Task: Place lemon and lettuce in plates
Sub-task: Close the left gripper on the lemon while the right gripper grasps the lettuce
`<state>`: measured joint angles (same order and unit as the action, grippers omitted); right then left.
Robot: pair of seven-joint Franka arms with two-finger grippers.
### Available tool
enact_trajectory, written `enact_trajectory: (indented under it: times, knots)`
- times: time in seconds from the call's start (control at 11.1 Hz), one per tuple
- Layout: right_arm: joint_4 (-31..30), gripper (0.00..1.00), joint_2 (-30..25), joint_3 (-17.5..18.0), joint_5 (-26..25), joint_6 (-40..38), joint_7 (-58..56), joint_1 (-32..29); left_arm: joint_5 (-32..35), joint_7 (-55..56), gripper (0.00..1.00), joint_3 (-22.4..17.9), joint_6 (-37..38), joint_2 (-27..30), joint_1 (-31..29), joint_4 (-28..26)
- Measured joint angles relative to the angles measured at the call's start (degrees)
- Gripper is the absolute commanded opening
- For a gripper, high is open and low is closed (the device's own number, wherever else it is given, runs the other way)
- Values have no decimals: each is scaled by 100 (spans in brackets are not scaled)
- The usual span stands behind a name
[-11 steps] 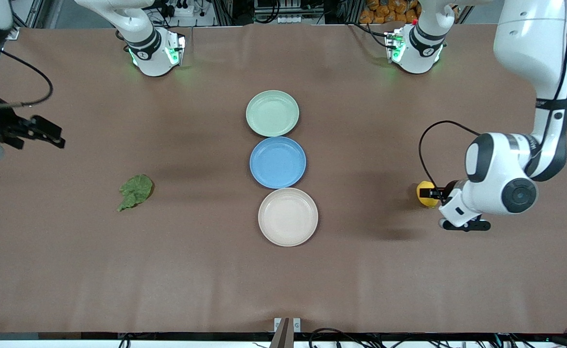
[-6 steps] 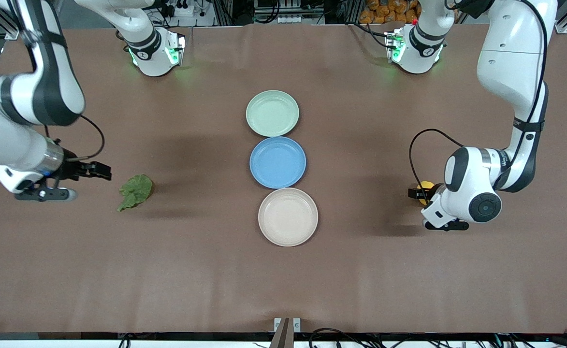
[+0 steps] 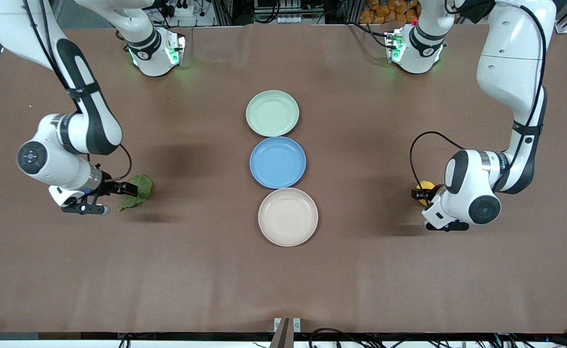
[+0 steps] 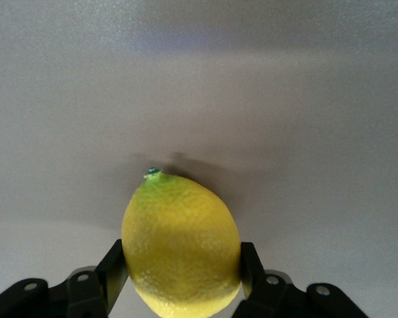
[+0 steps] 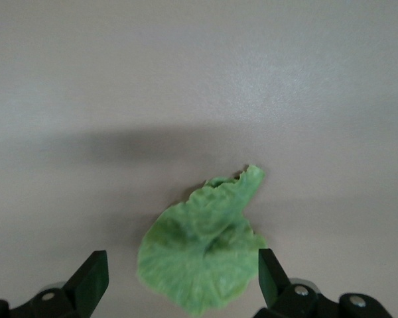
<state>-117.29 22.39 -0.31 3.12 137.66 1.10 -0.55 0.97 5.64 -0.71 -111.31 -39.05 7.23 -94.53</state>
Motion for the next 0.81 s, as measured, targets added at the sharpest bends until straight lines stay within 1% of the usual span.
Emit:
enact_trajectory:
  times: [0.18,0.27,0.36,0.45,0.54,0.72,0.81]
  knots:
    - [-234,100,255,-20,5,575,34,-30,16,0,0,0,-11,-4,10,9]
    - [-290,97,325,-27,6,709,35,-40,18,0,0,0,-16,-5,17,16]
    - [-355,90,368,-29,7,839,40,-42,18,0,0,4,-74,-7,23,45]
    - [-453,78,390,-29,8,1013,46,-42,18,0,0,12,-126,-6,29,122]
    - [-558,60,404,-29,9,1167,49,-42,18,1,0,28,-131,-4,36,229]
    - [-675,16,460,-29,9,1327,51,-42,-32,156,0,122,-133,61,47,421]
    - [-696,2,481,-36,6,1388,53,-42,-107,284,0,231,-133,148,49,461]
